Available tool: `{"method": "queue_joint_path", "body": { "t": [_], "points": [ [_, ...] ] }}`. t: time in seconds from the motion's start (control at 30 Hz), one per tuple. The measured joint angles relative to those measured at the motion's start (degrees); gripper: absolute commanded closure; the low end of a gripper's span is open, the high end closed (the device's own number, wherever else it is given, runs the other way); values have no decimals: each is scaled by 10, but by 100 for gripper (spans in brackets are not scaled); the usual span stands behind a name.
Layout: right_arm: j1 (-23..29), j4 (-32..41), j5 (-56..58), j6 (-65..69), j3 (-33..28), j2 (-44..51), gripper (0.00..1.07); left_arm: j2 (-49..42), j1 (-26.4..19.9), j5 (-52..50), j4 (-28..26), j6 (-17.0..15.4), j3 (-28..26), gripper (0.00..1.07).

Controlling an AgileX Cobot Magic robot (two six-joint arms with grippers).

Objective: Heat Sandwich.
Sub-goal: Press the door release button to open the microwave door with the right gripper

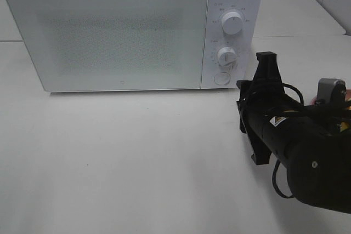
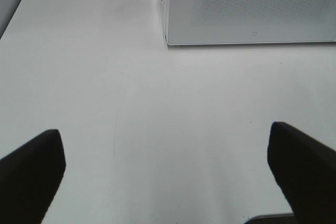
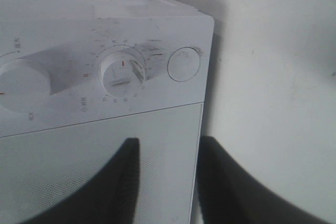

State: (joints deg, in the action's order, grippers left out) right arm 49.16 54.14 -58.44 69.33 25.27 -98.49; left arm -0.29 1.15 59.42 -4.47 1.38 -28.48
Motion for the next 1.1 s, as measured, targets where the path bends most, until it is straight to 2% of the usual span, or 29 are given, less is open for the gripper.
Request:
{"method": "queue_joint_path", "body": {
  "t": [0.07, 0.13, 0.8, 1.1],
  "points": [
    [0, -2, 8, 5, 0, 0, 104, 0, 0, 0, 0, 0, 0, 6],
    [0, -9, 11, 5, 0, 0, 107, 0, 0, 0, 0, 0, 0, 6],
    [0, -32, 19, 3, 1, -6, 102, 0, 0, 0, 0, 0, 0, 6],
    [-41, -84, 46, 5, 36, -44, 104, 0, 0, 0, 0, 0, 0, 6]
  ]
}}
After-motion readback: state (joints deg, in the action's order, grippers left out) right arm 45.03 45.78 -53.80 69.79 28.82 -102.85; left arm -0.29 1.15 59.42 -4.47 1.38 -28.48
